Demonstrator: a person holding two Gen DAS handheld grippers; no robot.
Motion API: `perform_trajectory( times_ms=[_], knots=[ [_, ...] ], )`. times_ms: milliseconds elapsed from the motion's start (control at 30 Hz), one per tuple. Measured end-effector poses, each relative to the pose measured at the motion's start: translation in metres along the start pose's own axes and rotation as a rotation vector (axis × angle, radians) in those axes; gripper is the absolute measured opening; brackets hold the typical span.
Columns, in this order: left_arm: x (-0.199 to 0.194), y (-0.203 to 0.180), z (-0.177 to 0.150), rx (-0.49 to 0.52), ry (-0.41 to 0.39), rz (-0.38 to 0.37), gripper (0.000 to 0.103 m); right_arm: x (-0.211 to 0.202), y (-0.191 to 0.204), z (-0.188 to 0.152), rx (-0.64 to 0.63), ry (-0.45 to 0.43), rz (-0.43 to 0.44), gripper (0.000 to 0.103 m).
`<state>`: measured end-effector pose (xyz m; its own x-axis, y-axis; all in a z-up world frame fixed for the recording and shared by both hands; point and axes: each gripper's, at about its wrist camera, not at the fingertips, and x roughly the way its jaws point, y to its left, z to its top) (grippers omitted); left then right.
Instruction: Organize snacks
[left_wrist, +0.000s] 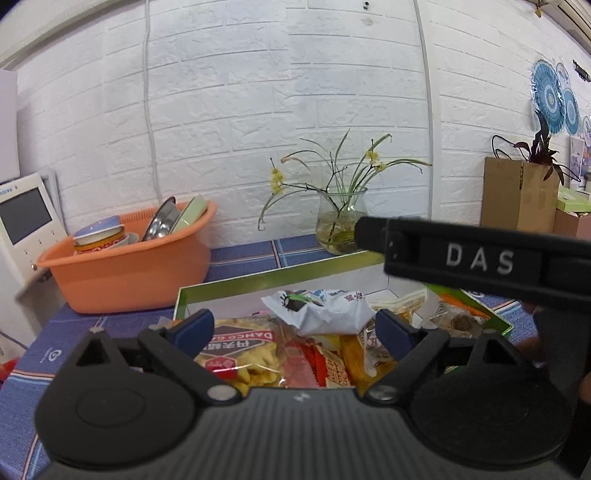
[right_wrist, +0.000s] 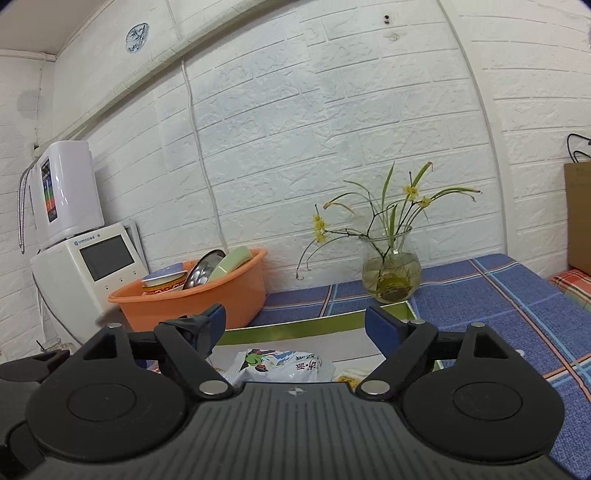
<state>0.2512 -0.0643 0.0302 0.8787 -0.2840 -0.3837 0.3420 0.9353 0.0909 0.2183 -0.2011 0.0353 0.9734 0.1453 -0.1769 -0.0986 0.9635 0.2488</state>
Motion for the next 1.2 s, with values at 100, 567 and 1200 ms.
perform_trajectory(
  times_ms=[100, 567, 1200],
  knots=[
    [-0.009, 0.004, -0.001, -0.01, 0.0, 0.034, 0.089, -0.01, 0.001, 0.006, -0.034, 0.007, -0.023, 0.103],
    [-0.096, 0.006, -0.038, -0.12, -0.072, 0.109, 0.089, -0.093, 0.003, -0.012, 0.022, 0.002, -0.166, 0.103],
    [-0.156, -0.022, -0.075, -0.086, -0.021, 0.157, 0.089, -0.171, 0.031, -0.064, -0.043, 0.077, -0.216, 0.103]
  ],
)
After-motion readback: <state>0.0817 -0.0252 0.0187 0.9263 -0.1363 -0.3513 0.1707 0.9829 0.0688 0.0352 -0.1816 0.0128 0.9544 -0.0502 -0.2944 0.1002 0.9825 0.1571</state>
